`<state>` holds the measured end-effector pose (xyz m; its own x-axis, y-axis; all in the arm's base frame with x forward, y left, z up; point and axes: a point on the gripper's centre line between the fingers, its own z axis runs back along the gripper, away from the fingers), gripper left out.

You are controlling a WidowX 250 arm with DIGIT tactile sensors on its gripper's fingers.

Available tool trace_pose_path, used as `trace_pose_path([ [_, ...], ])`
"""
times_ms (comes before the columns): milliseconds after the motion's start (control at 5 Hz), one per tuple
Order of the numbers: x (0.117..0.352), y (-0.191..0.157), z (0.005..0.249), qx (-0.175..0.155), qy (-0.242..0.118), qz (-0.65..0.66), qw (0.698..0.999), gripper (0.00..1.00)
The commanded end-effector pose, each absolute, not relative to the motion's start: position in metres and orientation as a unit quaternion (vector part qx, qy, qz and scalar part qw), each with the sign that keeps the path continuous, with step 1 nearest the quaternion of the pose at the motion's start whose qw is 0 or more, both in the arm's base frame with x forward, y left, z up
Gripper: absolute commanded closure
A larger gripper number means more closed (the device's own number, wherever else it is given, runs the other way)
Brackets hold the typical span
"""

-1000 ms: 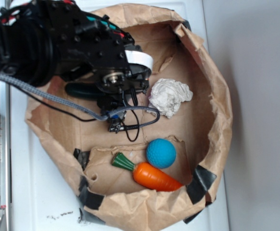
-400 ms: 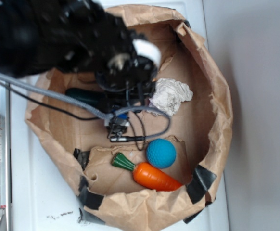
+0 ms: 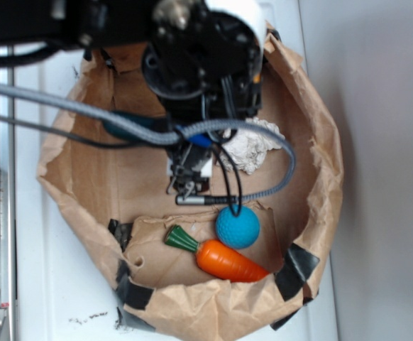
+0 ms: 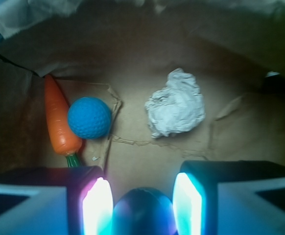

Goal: Grab the plastic pickle.

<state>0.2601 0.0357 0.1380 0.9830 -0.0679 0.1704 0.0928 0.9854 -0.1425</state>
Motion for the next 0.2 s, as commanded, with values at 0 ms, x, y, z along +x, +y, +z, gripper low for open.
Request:
trace_pose_path([
  [0, 0.2677, 0.0155, 0.2094, -0.028, -0.147, -0.076, 0.986, 1.00],
])
